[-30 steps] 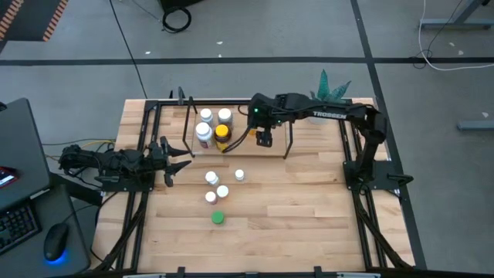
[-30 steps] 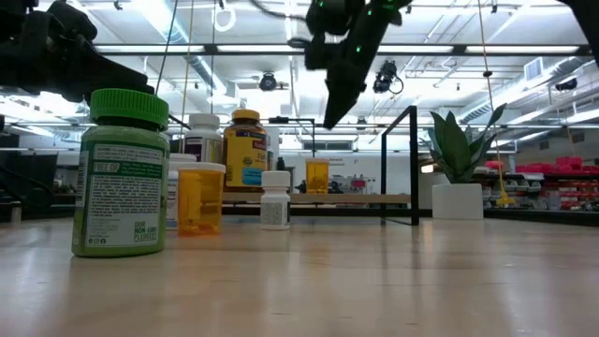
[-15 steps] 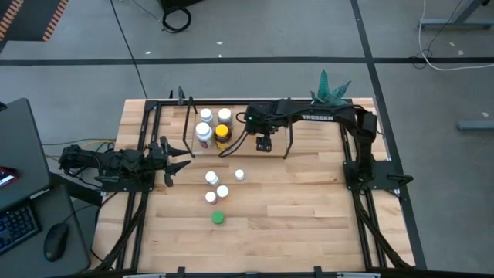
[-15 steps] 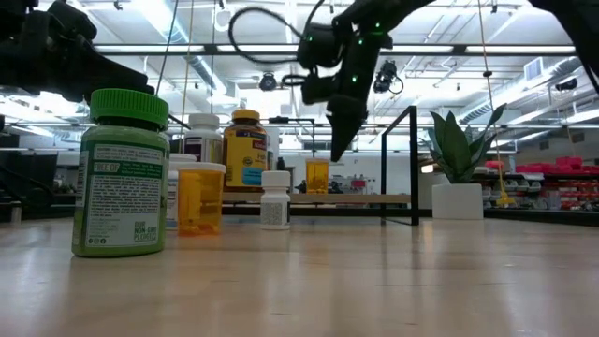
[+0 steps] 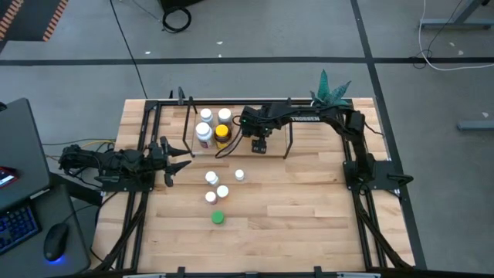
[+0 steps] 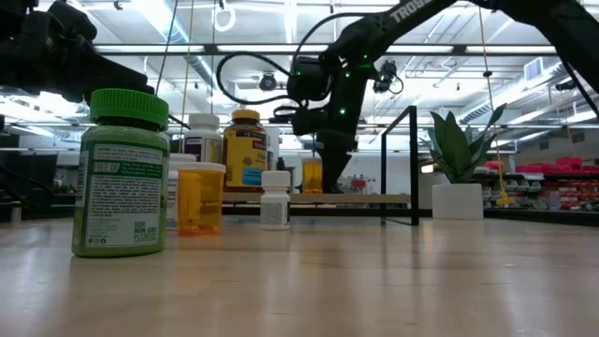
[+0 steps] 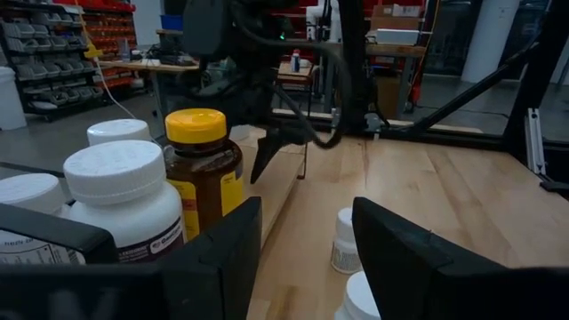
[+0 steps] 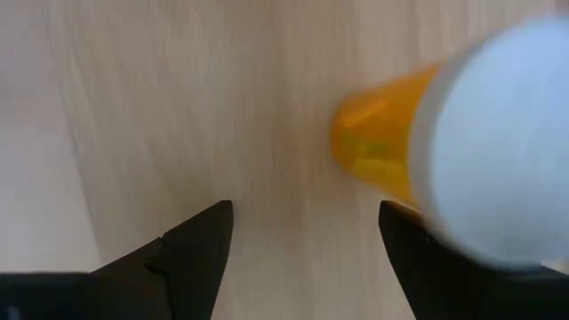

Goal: Pick and place medicine bottles onto shelf by color
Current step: Put the right orange bottle on the shelf

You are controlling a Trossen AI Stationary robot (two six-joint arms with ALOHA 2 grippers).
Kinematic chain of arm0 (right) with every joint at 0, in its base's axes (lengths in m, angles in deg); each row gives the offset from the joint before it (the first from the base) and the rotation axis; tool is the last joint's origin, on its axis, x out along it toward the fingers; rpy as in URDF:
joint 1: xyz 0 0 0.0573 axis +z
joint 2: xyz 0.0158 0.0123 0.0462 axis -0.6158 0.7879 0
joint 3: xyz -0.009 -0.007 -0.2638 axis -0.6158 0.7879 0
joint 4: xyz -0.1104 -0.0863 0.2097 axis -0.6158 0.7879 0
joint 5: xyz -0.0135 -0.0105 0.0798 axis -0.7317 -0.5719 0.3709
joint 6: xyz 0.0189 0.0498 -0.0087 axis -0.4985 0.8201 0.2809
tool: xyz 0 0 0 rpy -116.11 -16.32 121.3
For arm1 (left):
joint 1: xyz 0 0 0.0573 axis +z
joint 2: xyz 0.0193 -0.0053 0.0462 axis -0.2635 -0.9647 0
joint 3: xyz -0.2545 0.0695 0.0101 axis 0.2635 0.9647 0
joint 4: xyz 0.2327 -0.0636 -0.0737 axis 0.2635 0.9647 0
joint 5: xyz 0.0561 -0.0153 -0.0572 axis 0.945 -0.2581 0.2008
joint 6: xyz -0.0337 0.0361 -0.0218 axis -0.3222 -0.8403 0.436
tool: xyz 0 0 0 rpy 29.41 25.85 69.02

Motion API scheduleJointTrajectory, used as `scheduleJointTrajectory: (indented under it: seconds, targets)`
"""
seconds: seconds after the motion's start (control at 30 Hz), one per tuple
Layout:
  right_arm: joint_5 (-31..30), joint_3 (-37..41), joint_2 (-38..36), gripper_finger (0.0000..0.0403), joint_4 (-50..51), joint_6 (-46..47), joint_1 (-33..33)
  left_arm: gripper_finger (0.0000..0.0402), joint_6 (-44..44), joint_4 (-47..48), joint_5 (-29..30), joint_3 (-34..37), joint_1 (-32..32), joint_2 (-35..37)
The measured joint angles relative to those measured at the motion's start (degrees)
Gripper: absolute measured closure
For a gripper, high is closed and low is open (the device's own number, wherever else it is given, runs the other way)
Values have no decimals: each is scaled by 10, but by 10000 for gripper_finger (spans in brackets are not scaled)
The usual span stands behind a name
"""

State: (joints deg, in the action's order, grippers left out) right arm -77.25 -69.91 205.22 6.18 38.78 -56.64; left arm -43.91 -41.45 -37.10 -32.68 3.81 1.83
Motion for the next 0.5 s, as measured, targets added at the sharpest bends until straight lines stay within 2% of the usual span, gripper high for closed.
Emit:
scheduleJointTrajectory:
  seconds: [0.5]
  targets:
    - [5,-2,2,119,-71,-6,-7,214,0,0,0,0,0,0]
